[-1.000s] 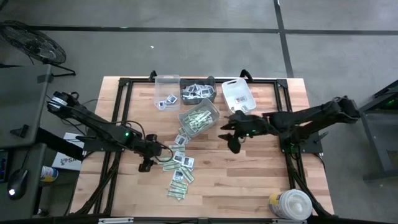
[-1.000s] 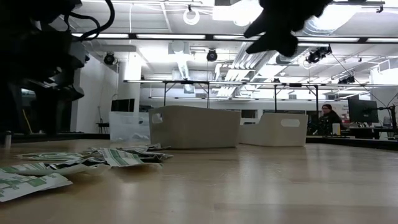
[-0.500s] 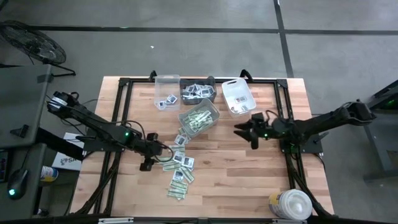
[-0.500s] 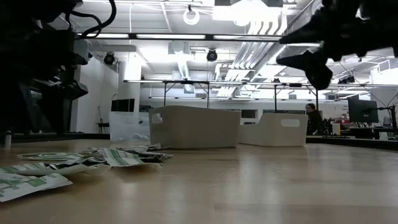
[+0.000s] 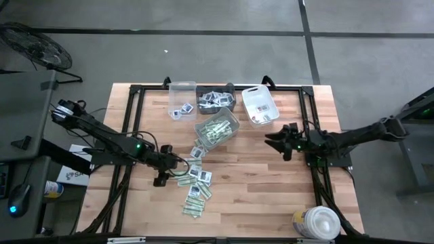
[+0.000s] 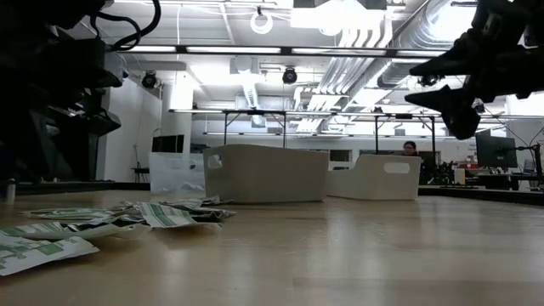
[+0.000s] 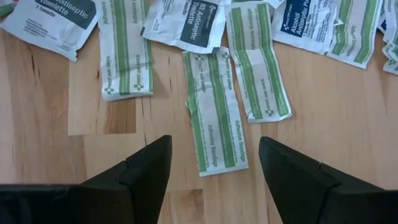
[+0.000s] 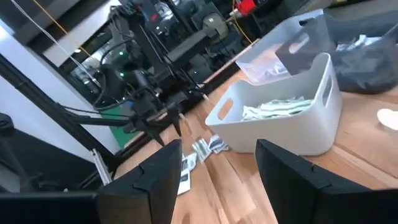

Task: Pick & Place First Aid Supplies
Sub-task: Put the bandage pack into the gray bin

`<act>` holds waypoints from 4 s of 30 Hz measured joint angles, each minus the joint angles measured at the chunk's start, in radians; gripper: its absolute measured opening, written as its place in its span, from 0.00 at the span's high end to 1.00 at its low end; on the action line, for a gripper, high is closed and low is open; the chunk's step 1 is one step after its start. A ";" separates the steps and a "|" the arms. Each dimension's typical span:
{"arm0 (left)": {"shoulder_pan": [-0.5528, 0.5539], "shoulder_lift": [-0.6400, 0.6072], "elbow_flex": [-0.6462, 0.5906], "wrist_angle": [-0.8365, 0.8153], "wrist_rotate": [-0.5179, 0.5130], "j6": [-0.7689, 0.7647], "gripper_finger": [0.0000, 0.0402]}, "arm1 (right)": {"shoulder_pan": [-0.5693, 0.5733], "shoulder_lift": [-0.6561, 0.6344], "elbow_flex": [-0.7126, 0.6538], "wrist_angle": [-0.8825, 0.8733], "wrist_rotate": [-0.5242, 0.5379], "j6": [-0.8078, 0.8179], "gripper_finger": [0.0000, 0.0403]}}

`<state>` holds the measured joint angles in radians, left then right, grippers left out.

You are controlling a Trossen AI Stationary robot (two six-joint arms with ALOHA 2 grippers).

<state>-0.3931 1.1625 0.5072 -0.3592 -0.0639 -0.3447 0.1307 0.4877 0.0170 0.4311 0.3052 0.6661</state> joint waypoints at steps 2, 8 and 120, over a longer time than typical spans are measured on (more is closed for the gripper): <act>0.000 0.000 0.000 0.000 -0.002 0.000 0.40 | 0.000 -0.044 0.000 -0.033 0.001 -0.017 0.50; 0.000 0.000 0.000 -0.001 0.001 0.033 0.40 | 0.000 -0.144 0.000 -0.152 0.037 -0.078 0.50; 0.238 0.157 0.399 -0.216 -0.055 0.245 1.00 | 0.000 -0.153 0.001 -0.180 -0.046 -0.151 0.50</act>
<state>-0.1552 1.3193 0.9060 -0.5748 -0.1192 -0.0992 0.1310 0.3344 0.0177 0.2508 0.2588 0.5156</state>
